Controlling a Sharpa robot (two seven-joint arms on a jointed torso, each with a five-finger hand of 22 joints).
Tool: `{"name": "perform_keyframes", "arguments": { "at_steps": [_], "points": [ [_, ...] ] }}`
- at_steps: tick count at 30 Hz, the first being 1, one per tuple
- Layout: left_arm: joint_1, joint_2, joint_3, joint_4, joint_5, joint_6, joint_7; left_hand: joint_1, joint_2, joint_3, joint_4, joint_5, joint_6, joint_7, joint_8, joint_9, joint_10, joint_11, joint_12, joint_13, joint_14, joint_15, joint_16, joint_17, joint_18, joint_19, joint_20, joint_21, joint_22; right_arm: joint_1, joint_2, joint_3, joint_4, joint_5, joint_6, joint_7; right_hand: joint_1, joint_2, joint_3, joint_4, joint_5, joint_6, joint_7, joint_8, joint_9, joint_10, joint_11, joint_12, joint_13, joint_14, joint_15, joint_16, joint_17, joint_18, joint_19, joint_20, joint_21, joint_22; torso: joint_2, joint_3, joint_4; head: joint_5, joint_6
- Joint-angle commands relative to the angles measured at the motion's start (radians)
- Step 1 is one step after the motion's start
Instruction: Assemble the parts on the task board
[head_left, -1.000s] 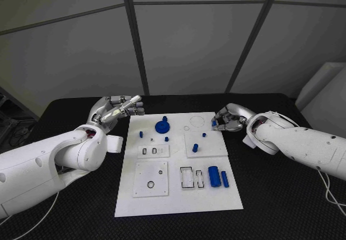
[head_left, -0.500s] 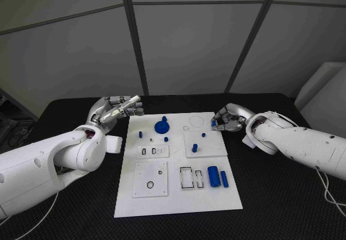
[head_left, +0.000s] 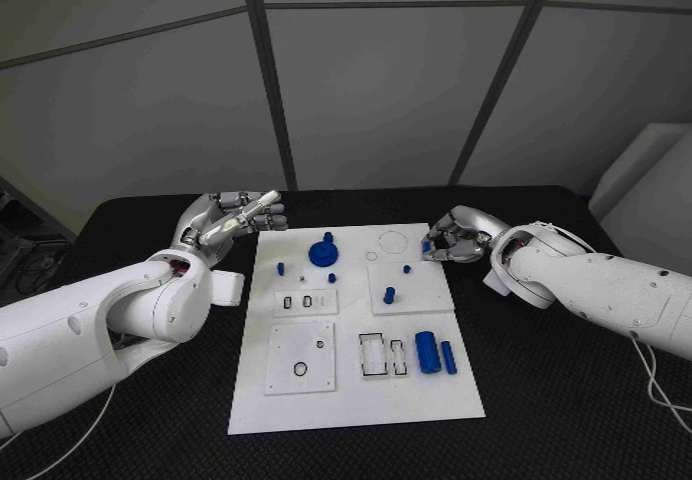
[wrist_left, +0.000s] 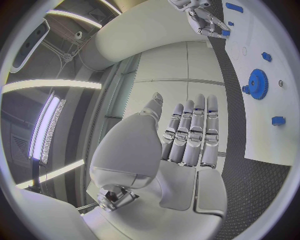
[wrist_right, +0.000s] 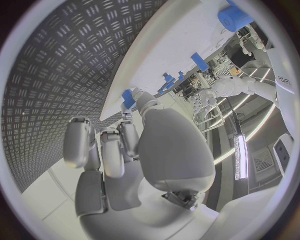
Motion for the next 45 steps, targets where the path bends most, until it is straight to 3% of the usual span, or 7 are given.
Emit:
{"name": "perform_keyframes", "arguments": {
  "at_steps": [1, 11, 19, 29, 37, 41, 45],
  "points": [
    [0.001, -0.001, 0.001, 0.001, -0.006, 0.011, 0.003, 0.0, 0.007, 0.0, -0.007, -0.004, 0.003, 0.004, -0.004, 0.0, 0.002, 0.001, -0.002, -0.001, 0.005, -0.002, -0.003, 0.002, -0.009, -0.009, 0.001, 0.004, 0.001, 0.001, 0.0, 0.0, 0.006, -0.003, -0.039, 0.009, 0.006, 0.03, 0.011, -0.003, 0.001, 0.017, -0.009, 0.016, 0.011, 0.004, -0.01, 0.004, 0.022, 0.104, -0.01, 0.005, 0.263, -0.011, 0.001, -0.01, 0.008, 0.003, 0.0, 0.0003, -0.0001, 0.002, -0.001],
    [0.001, -0.005, 0.001, 0.003, -0.006, 0.012, 0.002, 0.0, 0.008, 0.001, -0.008, -0.004, 0.002, 0.004, -0.004, 0.0, 0.001, 0.001, -0.003, -0.002, 0.005, -0.002, -0.004, 0.002, -0.009, -0.009, 0.002, 0.004, 0.001, 0.002, -0.01, 0.002, 0.057, -0.003, -0.09, -0.019, 0.017, 0.043, 0.028, -0.016, 0.006, 0.014, -0.013, 0.019, 0.011, 0.006, -0.015, 0.004, 0.024, 0.104, -0.016, 0.005, 0.263, -0.012, 0.004, -0.018, 0.01, 0.007, -0.005, -0.0014, -0.0009, 0.001, 0.001],
    [0.001, -0.007, 0.001, 0.0, -0.006, 0.014, -0.001, 0.001, 0.009, 0.001, -0.008, -0.004, 0.002, 0.004, -0.004, 0.0, 0.0, 0.001, -0.003, -0.002, 0.005, -0.002, -0.004, 0.002, -0.01, -0.009, 0.002, 0.005, 0.001, 0.004, -0.008, 0.008, 0.176, -0.03, -0.101, -0.082, 0.018, 0.043, 0.03, -0.018, 0.007, 0.013, -0.012, 0.019, 0.011, 0.006, -0.015, 0.003, 0.023, 0.104, -0.017, 0.005, 0.263, -0.012, 0.005, -0.018, 0.01, 0.009, -0.012, -0.0059, 0.0001, 0.011, -0.002],
    [0.001, -0.002, 0.0, -0.007, -0.006, 0.015, -0.005, 0.001, 0.01, 0.002, -0.009, -0.004, 0.002, 0.004, -0.004, 0.0, 0.001, 0.001, -0.003, -0.002, 0.005, -0.002, -0.004, 0.003, -0.01, -0.009, 0.002, 0.005, 0.001, 0.004, 0.091, 0.01, 0.295, -0.151, -0.113, -0.183, 0.019, 0.042, 0.033, -0.022, 0.009, 0.01, -0.011, 0.019, 0.011, 0.003, -0.014, -0.001, 0.019, 0.104, -0.017, 0.005, 0.263, -0.012, 0.005, -0.019, 0.01, 0.009, -0.012, -0.0054, 0.0005, 0.04, -0.012],
    [0.001, 0.004, 0.0, -0.01, -0.006, 0.017, -0.008, 0.001, 0.01, 0.002, -0.009, -0.004, 0.002, 0.004, -0.004, 0.0, 0.001, 0.001, -0.003, -0.002, 0.005, -0.002, -0.004, 0.003, -0.01, -0.009, 0.002, 0.005, 0.001, 0.004, 0.175, 0.008, 0.309, -0.224, -0.096, -0.265, 0.019, 0.042, 0.034, -0.023, 0.009, 0.011, -0.011, 0.019, 0.011, 0.002, -0.014, -0.002, 0.018, 0.104, -0.017, 0.005, 0.263, -0.013, 0.005, -0.019, 0.01, 0.009, -0.012, -0.0062, 0.0018, 0.06, -0.02],
    [0.001, 0.007, 0.0, -0.012, -0.006, 0.018, -0.01, 0.001, 0.01, 0.002, -0.009, -0.004, 0.002, 0.004, -0.004, 0.0, 0.001, 0.001, -0.003, -0.002, 0.005, -0.002, -0.004, 0.003, -0.01, -0.009, 0.002, 0.005, 0.001, 0.003, 0.206, 0.002, 0.301, -0.241, -0.075, -0.293, 0.017, 0.04, 0.033, -0.024, 0.008, 0.01, -0.011, 0.019, 0.011, 0.002, -0.014, -0.003, 0.018, 0.104, -0.016, 0.005, 0.263, -0.013, 0.005, -0.019, 0.01, 0.009, -0.01, -0.0062, 0.002, 0.064, -0.024],
    [0.001, 0.01, 0.0, -0.014, -0.006, 0.018, -0.011, 0.001, 0.01, 0.002, -0.009, -0.004, 0.002, 0.004, -0.004, 0.0, 0.001, 0.001, -0.003, -0.002, 0.005, -0.002, -0.004, 0.003, -0.01, -0.009, 0.002, 0.005, 0.001, 0.003, 0.229, -0.022, 0.295, -0.25, -0.055, -0.307, 0.016, 0.039, 0.033, -0.024, 0.008, 0.01, -0.01, 0.019, 0.011, 0.002, -0.014, -0.003, 0.017, 0.104, -0.016, 0.005, 0.263, -0.013, 0.005, -0.019, 0.01, 0.009, -0.01, -0.0047, -0.0005, 0.067, -0.028]
  ]
}}
